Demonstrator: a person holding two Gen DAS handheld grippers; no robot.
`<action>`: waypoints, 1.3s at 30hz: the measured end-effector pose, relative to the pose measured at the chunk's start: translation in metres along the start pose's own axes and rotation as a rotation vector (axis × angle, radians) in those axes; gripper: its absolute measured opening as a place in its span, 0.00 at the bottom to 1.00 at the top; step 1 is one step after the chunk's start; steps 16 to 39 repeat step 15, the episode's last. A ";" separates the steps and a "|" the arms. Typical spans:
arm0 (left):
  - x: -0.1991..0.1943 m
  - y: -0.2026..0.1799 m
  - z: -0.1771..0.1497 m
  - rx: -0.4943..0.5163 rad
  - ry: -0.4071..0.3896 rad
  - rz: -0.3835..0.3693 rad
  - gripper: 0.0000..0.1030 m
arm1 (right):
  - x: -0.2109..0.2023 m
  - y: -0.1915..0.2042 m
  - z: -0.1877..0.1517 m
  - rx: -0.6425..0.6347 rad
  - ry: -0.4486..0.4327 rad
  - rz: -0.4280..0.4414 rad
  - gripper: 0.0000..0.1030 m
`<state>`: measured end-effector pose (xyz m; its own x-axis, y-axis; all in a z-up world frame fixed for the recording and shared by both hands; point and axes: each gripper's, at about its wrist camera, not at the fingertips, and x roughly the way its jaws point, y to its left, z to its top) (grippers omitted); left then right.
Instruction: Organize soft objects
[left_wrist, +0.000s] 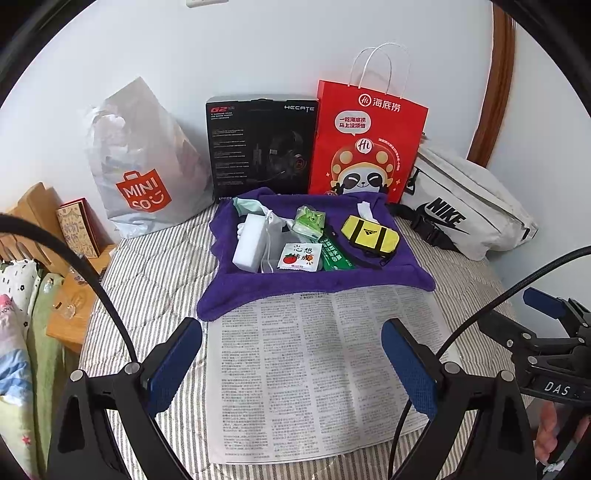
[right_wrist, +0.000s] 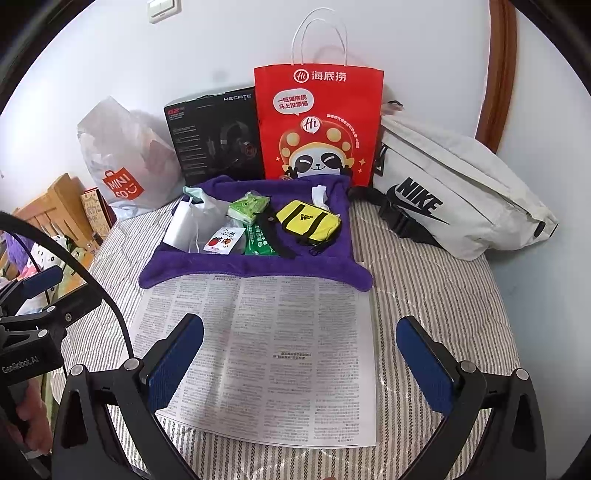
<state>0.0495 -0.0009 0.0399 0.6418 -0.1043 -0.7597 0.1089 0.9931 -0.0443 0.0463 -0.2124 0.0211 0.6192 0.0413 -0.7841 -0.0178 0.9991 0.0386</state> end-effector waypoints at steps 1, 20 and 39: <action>0.000 0.000 0.000 0.001 -0.001 -0.001 0.96 | 0.000 0.000 0.000 0.001 0.001 0.001 1.00; -0.002 0.002 0.002 -0.011 -0.019 0.012 0.98 | 0.002 -0.003 -0.001 0.008 0.006 0.008 1.00; -0.002 0.002 0.002 -0.011 -0.019 0.012 0.98 | 0.002 -0.003 -0.001 0.008 0.006 0.008 1.00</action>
